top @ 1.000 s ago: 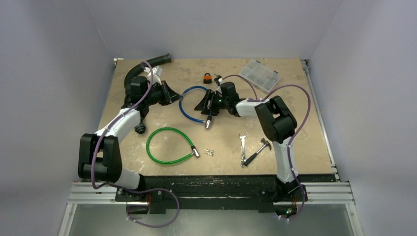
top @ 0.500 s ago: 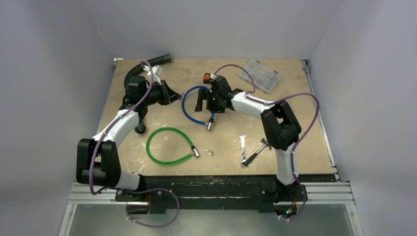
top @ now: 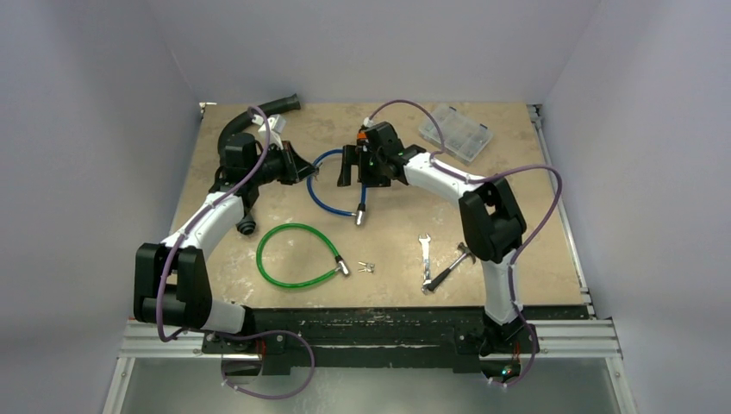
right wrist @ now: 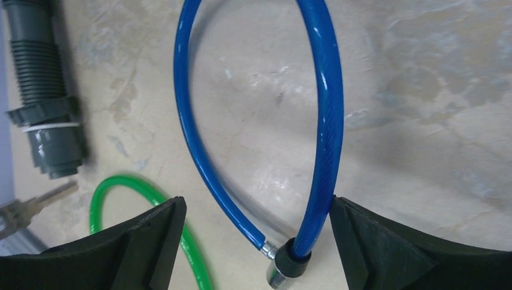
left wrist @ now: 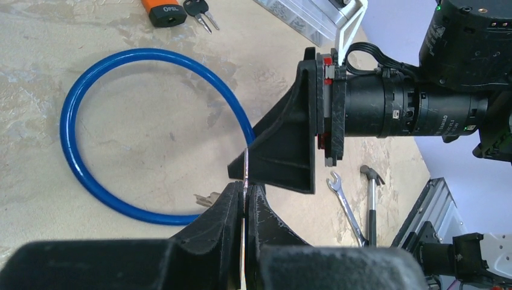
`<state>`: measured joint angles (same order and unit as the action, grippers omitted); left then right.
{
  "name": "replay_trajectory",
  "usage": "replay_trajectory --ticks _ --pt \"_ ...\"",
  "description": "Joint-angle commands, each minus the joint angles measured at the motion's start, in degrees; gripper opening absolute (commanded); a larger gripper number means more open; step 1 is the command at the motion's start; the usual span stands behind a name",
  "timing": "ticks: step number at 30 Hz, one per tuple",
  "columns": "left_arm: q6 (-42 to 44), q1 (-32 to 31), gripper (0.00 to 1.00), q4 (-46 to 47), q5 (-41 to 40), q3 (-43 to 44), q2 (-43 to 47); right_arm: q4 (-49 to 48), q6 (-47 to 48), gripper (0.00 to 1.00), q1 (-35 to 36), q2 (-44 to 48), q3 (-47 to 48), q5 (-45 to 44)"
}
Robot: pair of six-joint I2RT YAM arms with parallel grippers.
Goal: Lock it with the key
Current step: Place the lock at the center of the board, then place the key at the center of the board.
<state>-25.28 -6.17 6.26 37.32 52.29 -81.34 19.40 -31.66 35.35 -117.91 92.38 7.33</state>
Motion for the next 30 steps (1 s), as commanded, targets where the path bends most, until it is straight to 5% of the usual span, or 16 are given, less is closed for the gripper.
replay_trajectory --ticks 1,13,22,30 --pt "1.73 0.11 0.00 1.27 1.13 1.31 1.41 -3.55 -1.11 0.99 0.33 3.62 -1.64 8.00" --pt "3.02 -0.60 0.00 3.63 2.30 1.03 0.19 -11.36 6.20 0.99 -10.09 17.37 -17.76 20.08" --pt "9.15 -15.23 0.00 1.76 -3.17 5.87 -6.34 -14.90 8.17 0.99 -19.05 26.37 -23.89 24.72" --pt "4.64 -25.34 0.00 8.87 -6.23 13.64 -20.23 -11.56 11.03 0.99 -25.72 33.27 -28.21 23.06"
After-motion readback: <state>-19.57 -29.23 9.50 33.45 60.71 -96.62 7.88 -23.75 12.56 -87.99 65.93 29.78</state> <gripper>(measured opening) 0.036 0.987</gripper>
